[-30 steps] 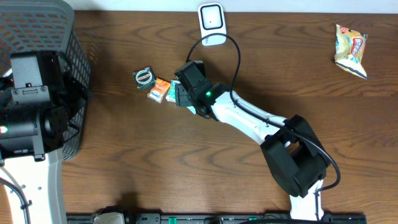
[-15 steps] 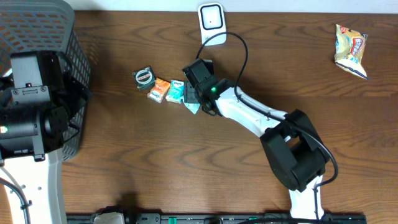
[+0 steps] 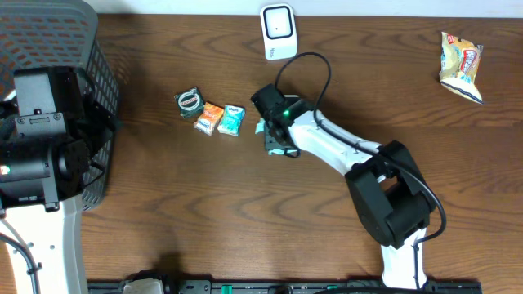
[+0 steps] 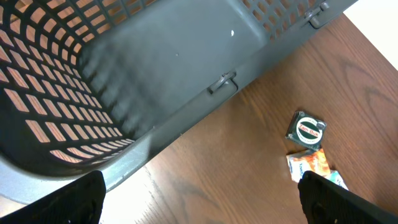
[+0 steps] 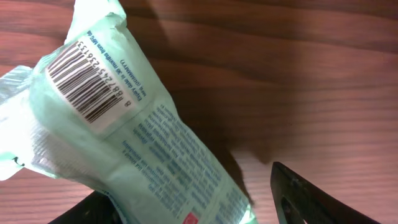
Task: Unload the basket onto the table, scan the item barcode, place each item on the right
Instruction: 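Reach the right gripper to the teal wipes packet and grasp it, then lift the teal packet and move it right, setting it on the table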
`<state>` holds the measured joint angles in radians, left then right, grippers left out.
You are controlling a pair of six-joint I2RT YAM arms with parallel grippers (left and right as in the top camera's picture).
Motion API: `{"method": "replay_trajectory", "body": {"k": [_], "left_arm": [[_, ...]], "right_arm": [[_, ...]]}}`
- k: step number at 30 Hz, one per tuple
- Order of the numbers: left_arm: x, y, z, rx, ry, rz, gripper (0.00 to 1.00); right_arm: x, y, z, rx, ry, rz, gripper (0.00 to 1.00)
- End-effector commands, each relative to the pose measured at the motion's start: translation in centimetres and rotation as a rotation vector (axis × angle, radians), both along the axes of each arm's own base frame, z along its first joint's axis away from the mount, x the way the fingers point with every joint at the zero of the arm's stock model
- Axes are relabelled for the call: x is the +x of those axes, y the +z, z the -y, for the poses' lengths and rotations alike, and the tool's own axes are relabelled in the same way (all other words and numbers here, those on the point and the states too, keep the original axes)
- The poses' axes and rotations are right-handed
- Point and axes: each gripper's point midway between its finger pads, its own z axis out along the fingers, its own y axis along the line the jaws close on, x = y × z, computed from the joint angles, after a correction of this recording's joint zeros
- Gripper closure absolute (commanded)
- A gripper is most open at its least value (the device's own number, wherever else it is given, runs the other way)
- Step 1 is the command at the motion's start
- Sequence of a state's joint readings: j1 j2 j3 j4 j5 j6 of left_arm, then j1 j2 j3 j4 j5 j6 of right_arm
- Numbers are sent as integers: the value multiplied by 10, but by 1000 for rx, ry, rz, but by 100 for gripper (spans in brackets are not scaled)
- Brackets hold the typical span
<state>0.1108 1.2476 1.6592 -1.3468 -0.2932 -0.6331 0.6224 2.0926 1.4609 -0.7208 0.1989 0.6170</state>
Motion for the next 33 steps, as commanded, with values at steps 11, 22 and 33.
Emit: {"method": "replay_trajectory", "body": {"k": [11, 22, 33], "left_arm": [[-2, -2, -3, 0, 23, -4, 2], [-2, -2, -3, 0, 23, -4, 2], [-2, -2, -3, 0, 23, -4, 2]], "right_arm": [[21, 63, -11, -137, 350, 212, 35], [5, 12, -15, -328, 479, 133, 33], [-4, -11, -9, -346, 457, 69, 78]]}}
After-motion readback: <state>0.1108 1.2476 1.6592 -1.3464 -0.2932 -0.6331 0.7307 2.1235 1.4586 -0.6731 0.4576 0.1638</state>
